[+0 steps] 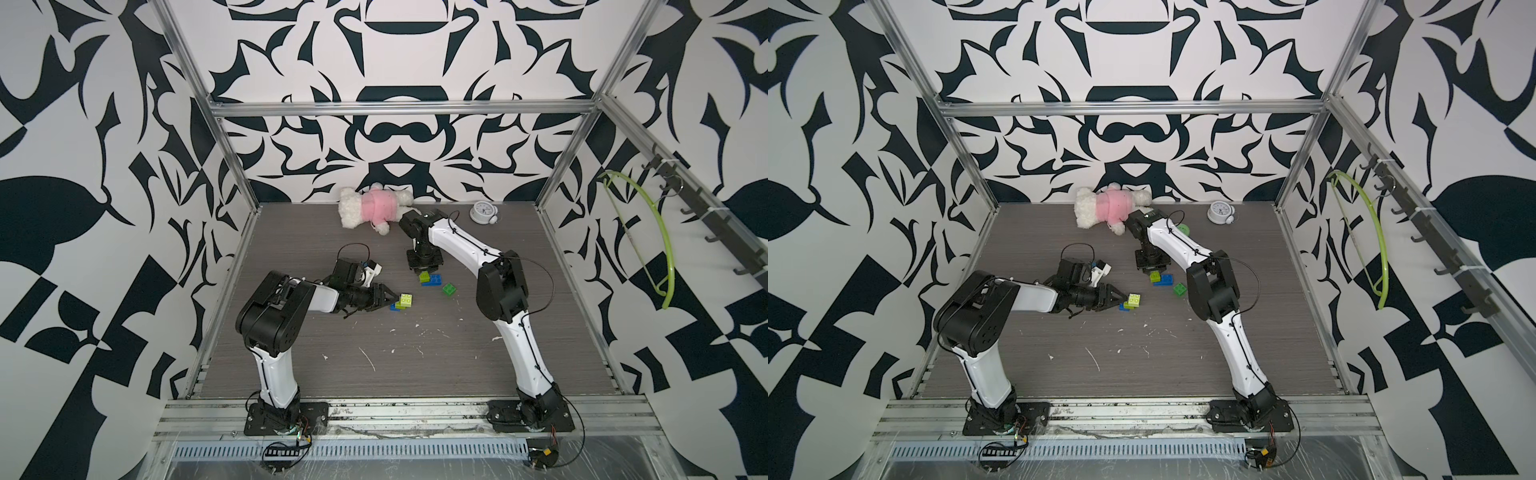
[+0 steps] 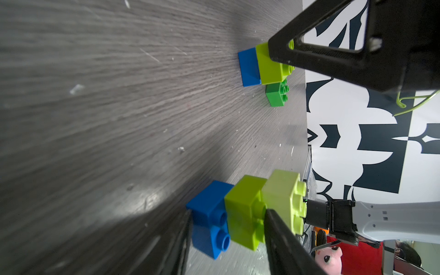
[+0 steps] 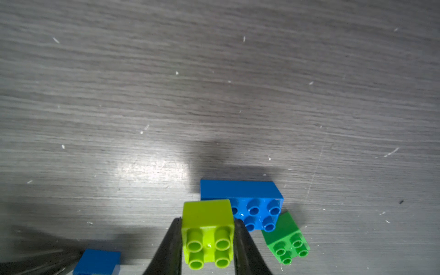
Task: Assemble the letter y with lego
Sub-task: Assemble the lego brick with the lego brick.
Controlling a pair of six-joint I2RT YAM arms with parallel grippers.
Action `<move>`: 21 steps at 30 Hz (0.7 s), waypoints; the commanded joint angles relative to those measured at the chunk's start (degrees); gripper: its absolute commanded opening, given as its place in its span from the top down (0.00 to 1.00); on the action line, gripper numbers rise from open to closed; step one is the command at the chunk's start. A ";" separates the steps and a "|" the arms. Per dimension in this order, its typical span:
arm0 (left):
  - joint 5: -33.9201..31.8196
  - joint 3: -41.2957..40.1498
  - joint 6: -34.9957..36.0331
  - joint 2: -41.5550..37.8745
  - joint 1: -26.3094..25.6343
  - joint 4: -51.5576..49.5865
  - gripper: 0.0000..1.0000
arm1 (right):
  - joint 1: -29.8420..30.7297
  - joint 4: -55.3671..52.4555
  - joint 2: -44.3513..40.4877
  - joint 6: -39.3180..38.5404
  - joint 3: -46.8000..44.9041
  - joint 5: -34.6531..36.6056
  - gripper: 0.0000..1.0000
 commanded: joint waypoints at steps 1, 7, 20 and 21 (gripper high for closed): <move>-13.71 -4.52 0.34 6.43 1.13 -17.93 0.46 | 0.74 2.24 0.81 1.36 -1.68 0.45 0.87; -13.69 -4.54 0.34 6.27 1.22 -17.93 0.46 | 1.00 3.43 0.08 2.89 -4.16 -0.16 0.87; -13.71 -4.52 0.35 6.29 1.58 -17.93 0.46 | 1.21 9.94 -5.51 5.66 -20.48 5.78 0.96; -13.67 -4.55 0.34 6.34 1.58 -17.93 0.46 | 1.11 10.55 -5.90 5.66 -21.61 5.89 0.96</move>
